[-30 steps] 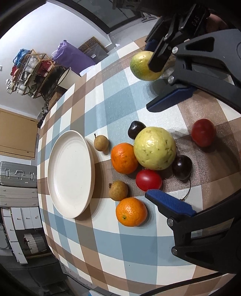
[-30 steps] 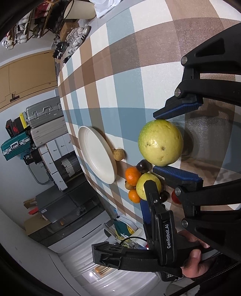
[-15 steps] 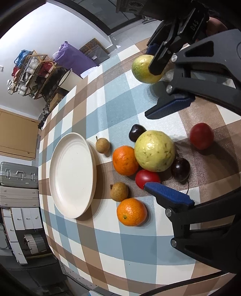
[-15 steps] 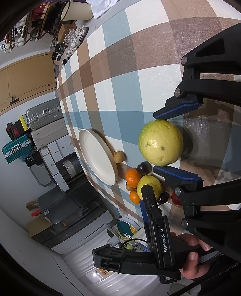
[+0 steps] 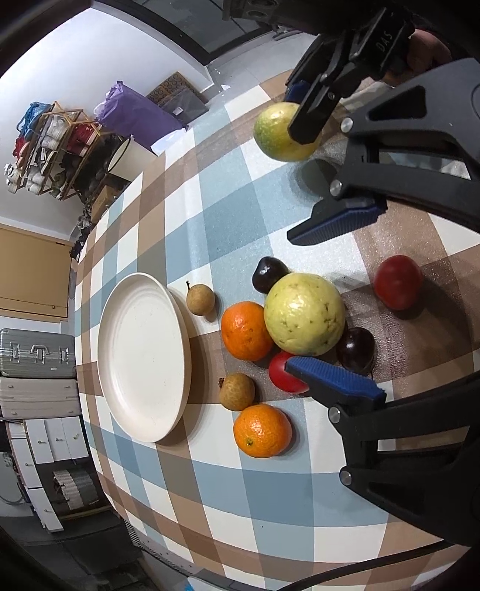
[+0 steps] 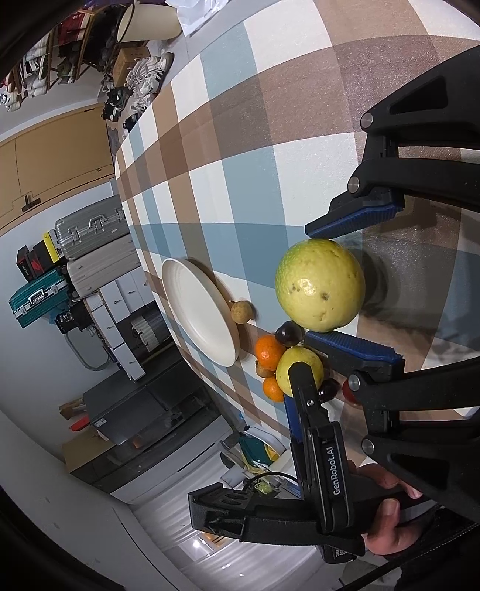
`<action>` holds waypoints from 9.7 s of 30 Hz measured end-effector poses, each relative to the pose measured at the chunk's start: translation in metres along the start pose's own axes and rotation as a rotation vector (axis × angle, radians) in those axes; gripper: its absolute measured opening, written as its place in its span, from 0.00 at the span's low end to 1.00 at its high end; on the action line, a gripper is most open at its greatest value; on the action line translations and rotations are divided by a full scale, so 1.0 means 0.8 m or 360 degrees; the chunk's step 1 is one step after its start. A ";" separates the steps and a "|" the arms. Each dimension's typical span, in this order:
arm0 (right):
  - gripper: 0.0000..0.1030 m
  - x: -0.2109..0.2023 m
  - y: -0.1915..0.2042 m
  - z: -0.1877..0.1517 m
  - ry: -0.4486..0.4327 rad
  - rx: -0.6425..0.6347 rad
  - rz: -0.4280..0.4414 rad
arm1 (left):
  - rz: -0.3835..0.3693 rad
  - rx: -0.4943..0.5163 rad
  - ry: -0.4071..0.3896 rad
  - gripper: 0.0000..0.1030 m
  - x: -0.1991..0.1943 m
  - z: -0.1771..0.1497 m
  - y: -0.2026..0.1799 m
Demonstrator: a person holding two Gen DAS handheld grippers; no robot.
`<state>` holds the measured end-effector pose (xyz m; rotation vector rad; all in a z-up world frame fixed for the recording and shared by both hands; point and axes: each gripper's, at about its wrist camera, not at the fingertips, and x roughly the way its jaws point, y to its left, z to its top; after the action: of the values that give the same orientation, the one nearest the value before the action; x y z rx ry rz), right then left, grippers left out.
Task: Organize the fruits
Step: 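Lift the guava with the right gripper while the left gripper grasps the smaller guava, then carry both guavas onto the cream plate and open both grippers, then grasp the red tomato with the right gripper, then lift the tomato with the right gripper while the left gripper grasps the orange, then place the tomato and orange on the plate and open both grippers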
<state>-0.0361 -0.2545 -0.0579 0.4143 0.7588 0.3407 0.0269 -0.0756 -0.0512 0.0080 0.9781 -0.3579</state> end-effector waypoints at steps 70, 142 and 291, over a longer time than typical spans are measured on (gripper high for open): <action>0.50 0.072 0.041 0.082 0.0082 -0.0150 0.0109 | -0.0229 -0.0188 -0.0158 0.46 -0.030 0.044 0.055; 0.86 0.055 0.090 0.138 -0.0049 -0.0305 0.0103 | 0.0158 -0.0183 -0.0272 0.84 -0.069 0.103 0.102; 0.29 0.107 0.101 0.120 0.0103 -0.0373 0.0194 | -0.0264 -0.0259 -0.0076 0.36 -0.016 0.085 0.157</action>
<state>0.0794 -0.1695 -0.0069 0.2295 0.7483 0.5532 0.1134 0.0347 -0.0216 -0.2299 0.9606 -0.4277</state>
